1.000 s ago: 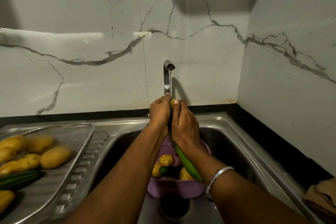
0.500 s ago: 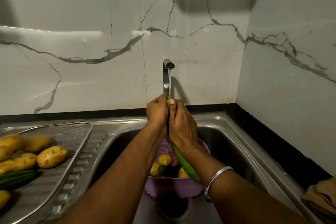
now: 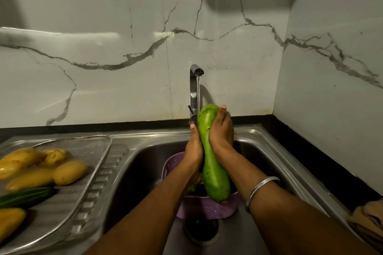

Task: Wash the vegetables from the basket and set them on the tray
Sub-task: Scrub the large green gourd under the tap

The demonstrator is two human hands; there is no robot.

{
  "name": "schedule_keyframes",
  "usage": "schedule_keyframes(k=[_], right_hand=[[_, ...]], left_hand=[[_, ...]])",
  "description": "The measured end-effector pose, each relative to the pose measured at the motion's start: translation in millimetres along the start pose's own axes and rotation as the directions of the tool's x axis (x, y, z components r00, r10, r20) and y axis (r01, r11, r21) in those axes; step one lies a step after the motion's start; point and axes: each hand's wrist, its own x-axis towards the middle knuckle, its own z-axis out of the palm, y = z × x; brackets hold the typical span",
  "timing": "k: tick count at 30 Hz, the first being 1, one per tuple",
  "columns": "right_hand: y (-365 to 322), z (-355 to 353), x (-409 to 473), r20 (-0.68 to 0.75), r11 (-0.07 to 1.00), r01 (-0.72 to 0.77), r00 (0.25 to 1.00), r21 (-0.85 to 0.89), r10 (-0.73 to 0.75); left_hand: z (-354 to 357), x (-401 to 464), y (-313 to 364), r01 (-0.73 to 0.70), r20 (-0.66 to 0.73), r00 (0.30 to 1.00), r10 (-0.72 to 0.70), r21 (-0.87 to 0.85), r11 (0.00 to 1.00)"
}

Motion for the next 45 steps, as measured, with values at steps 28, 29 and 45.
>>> schedule_keyframes(k=[28,29,45], right_hand=[[29,11,-5,0.379,0.98,-0.188,0.904,-0.061,0.197],[27,11,-11,0.42,0.983,-0.173,0.888,-0.068,0.185],[39,2,8,0.185,0.986,-0.147,0.97,-0.078,0.159]], left_hand=[[-23,12,6,0.046,-0.111,0.994,-0.012,0.309,0.95],[-25,15,8,0.049,-0.135,0.991,-0.006,0.313,0.949],[-15,24,-10,0.206,0.046,0.976,-0.213,0.131,0.97]])
